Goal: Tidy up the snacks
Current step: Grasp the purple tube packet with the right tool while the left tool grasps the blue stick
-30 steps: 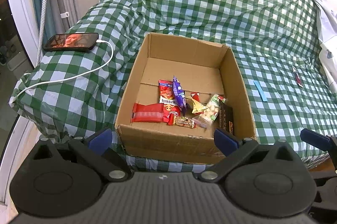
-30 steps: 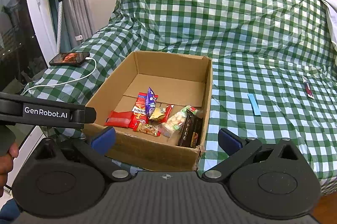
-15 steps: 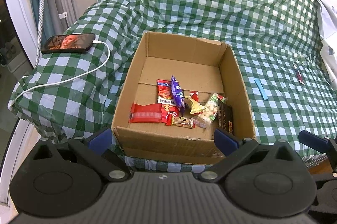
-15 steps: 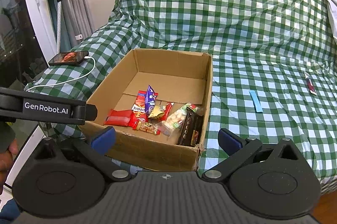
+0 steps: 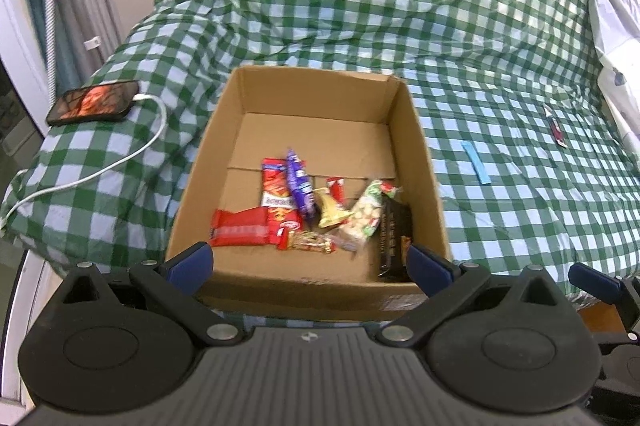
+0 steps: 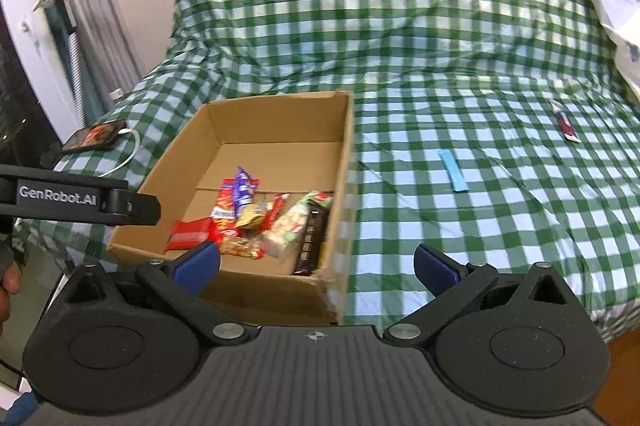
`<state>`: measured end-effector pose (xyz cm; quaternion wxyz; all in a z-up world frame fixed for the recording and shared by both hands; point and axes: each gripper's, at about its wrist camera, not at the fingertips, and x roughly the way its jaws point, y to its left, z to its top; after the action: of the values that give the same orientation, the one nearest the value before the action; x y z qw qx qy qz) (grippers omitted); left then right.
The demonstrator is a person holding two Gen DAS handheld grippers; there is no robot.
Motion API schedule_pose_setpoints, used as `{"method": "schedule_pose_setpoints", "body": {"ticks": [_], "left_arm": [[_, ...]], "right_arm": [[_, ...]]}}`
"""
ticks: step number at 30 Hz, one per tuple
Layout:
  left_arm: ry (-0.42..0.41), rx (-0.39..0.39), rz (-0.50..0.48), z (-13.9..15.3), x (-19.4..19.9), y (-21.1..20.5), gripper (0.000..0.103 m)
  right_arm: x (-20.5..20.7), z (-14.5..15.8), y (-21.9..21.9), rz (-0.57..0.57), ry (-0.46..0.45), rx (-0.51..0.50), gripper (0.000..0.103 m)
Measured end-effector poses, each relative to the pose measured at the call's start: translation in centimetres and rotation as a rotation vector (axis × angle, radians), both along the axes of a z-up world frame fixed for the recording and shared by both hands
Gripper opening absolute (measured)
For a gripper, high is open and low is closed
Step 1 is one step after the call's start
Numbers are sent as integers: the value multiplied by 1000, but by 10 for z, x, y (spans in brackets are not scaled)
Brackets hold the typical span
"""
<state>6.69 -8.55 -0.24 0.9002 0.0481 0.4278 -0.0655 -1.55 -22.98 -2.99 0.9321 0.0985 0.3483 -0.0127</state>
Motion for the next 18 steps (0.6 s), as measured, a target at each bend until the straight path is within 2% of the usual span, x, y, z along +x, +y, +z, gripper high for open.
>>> {"method": "schedule_pose_setpoints", "body": {"ticks": [9,18], "left_arm": [[39,-29,-97,4,20,-66,103],[141,-53,-175,-8,63,-153,103]], "right_arm": [[-9,-4,-65,-150,-3,1,102],[-12,-14,-161,-331,-2,-51,102]]}}
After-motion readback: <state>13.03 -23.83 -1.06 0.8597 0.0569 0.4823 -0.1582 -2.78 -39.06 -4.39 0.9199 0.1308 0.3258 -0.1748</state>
